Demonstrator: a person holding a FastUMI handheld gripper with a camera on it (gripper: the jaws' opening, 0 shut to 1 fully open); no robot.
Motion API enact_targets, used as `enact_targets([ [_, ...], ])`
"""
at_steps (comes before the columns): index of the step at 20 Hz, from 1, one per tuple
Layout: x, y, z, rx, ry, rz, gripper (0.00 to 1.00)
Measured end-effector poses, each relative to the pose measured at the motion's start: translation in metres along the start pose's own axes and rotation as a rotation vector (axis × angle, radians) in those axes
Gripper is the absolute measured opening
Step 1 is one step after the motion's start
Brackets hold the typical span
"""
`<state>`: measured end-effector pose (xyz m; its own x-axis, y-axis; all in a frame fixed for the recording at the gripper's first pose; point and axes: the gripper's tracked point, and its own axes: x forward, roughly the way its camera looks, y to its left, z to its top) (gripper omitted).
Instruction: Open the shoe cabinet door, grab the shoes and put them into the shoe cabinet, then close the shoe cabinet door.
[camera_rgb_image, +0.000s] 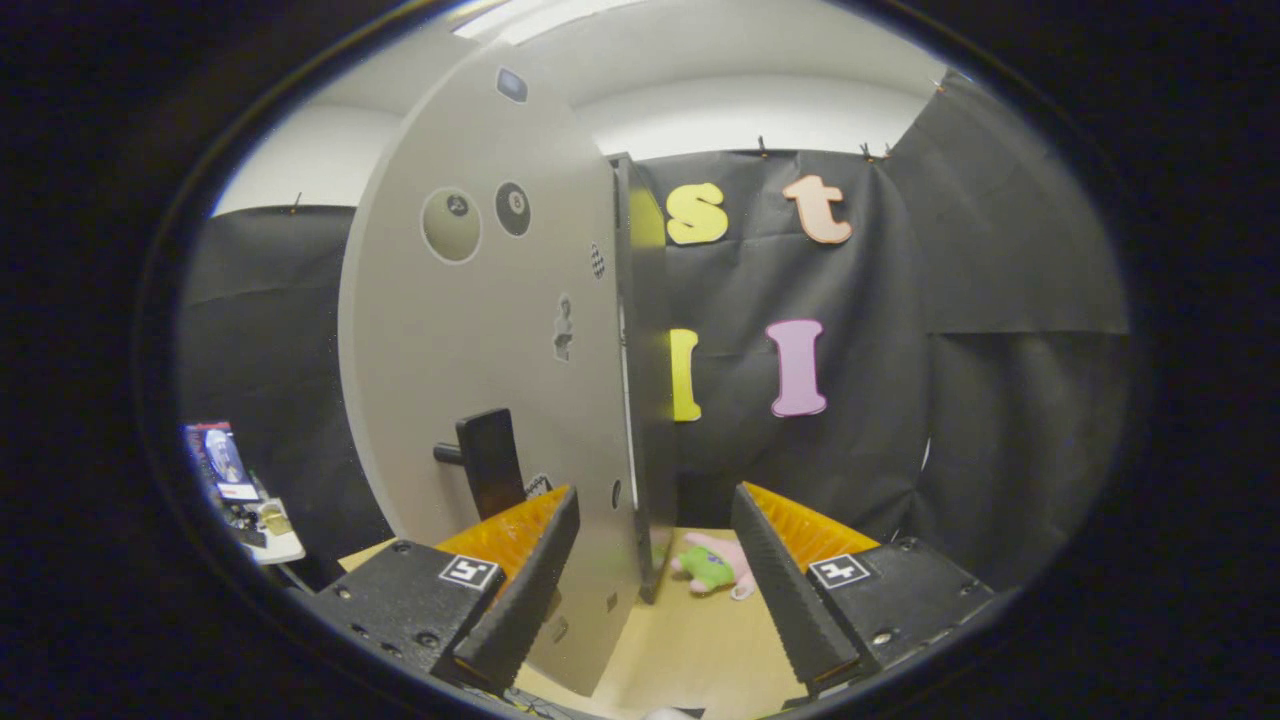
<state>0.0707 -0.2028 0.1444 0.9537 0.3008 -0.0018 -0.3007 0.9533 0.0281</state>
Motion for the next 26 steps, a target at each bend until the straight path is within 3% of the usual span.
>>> enact_targets([
  [7, -0.001, 0.009, 0.000, -0.008, 0.018, 0.001, 0.95],
  [14, -0.005, 0.059, -0.003, -0.022, 0.044, -0.020, 0.95],
  [21, 0.025, 0.116, -0.005, -0.020, 0.046, -0.074, 0.95],
  [26, 0.061, 0.176, -0.002, -0.050, 0.039, -0.070, 0.95],
])
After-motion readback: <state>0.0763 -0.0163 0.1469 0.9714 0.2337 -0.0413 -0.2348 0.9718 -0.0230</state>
